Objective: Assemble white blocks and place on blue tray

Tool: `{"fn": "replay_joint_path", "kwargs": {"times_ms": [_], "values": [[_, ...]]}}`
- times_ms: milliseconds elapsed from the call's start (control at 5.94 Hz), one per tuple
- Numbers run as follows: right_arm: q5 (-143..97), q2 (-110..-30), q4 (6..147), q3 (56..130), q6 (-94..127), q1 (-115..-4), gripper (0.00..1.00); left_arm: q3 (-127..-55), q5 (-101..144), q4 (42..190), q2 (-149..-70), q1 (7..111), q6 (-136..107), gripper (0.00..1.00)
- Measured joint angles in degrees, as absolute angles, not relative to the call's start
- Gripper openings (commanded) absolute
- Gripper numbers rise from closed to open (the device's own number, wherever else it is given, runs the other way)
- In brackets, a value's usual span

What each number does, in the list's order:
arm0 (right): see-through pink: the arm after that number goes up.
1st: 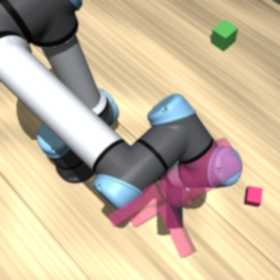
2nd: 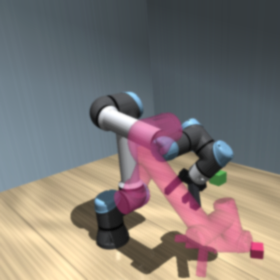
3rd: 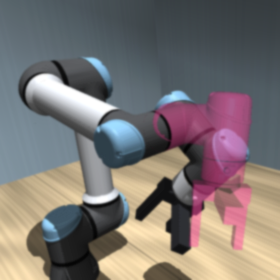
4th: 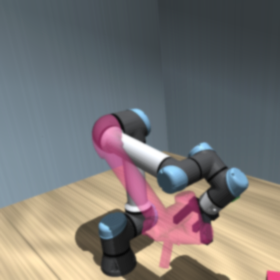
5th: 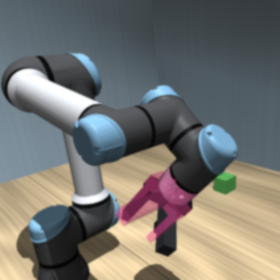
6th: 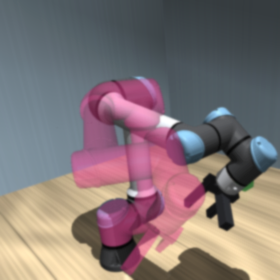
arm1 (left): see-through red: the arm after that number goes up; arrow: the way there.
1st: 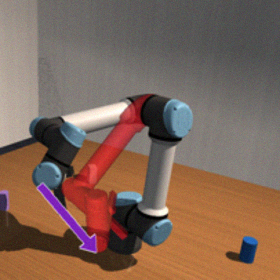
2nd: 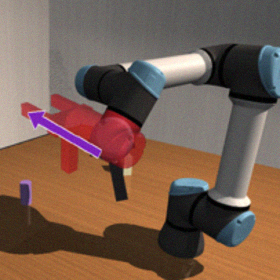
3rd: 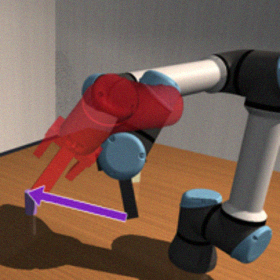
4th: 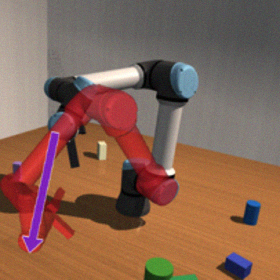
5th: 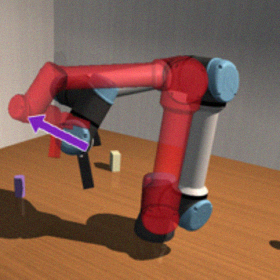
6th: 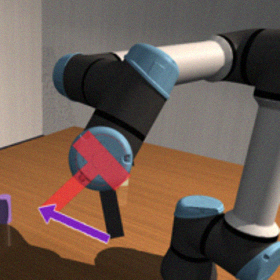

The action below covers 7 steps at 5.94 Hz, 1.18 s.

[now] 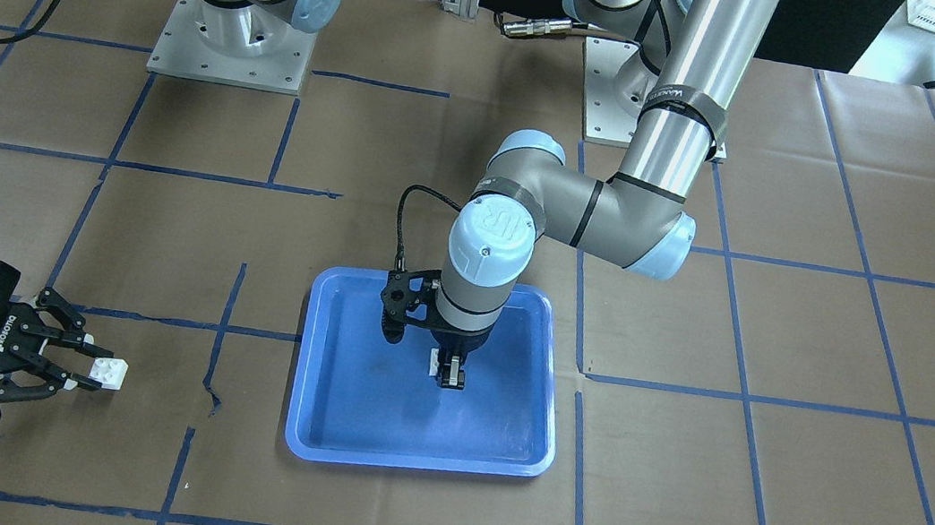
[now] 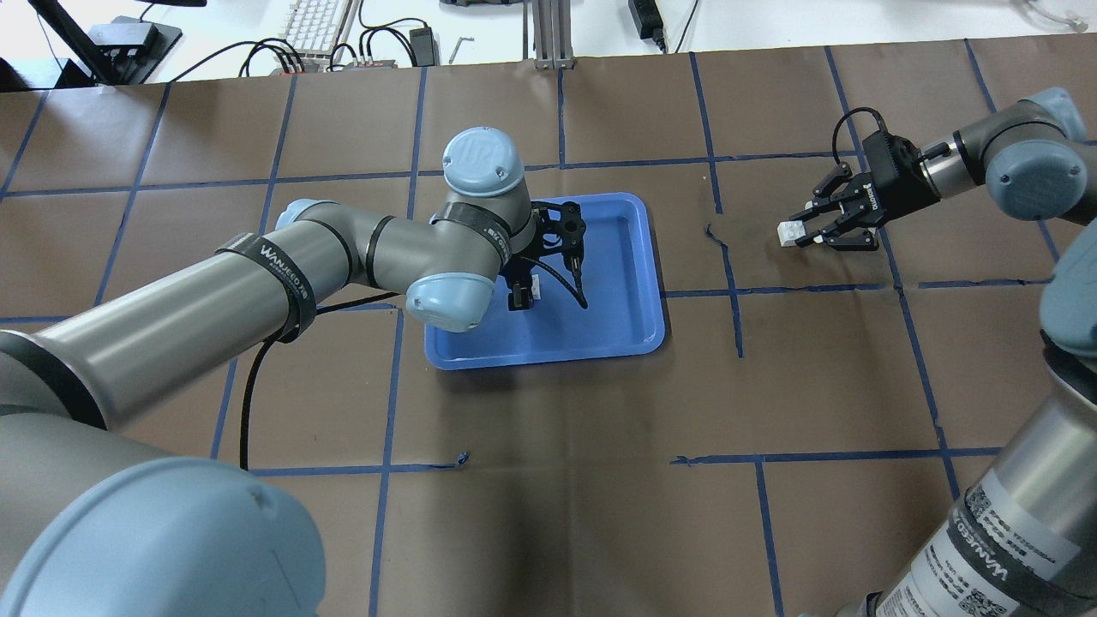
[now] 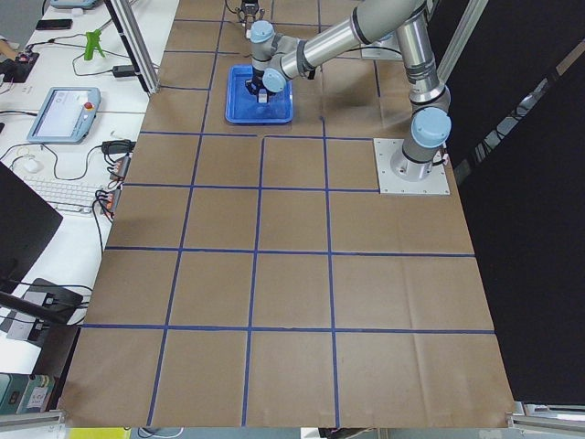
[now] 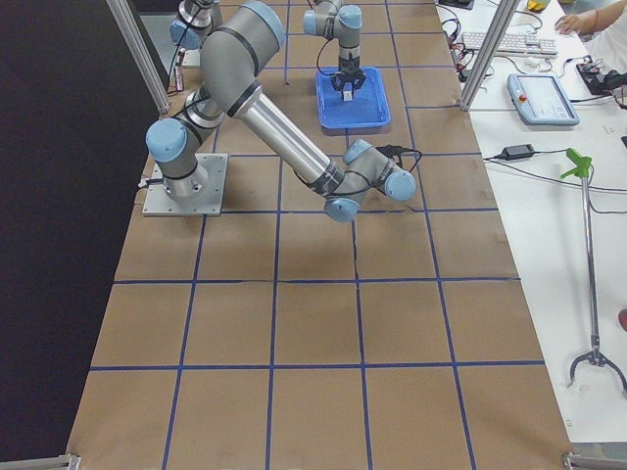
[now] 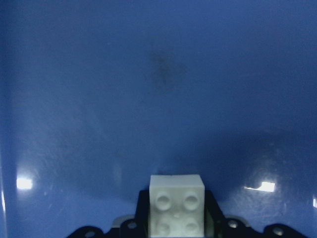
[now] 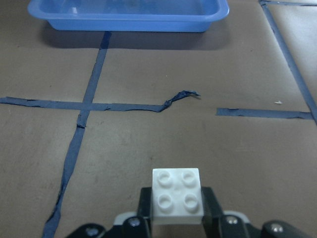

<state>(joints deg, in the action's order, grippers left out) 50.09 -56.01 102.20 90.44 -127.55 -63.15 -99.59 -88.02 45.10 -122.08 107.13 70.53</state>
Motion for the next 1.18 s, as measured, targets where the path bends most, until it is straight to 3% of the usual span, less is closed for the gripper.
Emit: {"fn": "replay_joint_path", "kwargs": {"times_ms": [336,841,1178], "values": [[50.1,-62.6,97.1,90.5,-125.3,-63.5,0.24,-97.9,-88.2,47.5,-119.6,106.9,70.4,0.98],[49.5,-70.1,91.3,92.9,-124.7,-66.7,0.24,-86.3,-88.5,70.7,-110.1,106.2,65.1,0.97],[46.0,-71.6,91.6,94.8,-121.5,-72.5,0.25,-82.9,-88.4,83.2,-101.4,102.4,54.6,0.99]]}}
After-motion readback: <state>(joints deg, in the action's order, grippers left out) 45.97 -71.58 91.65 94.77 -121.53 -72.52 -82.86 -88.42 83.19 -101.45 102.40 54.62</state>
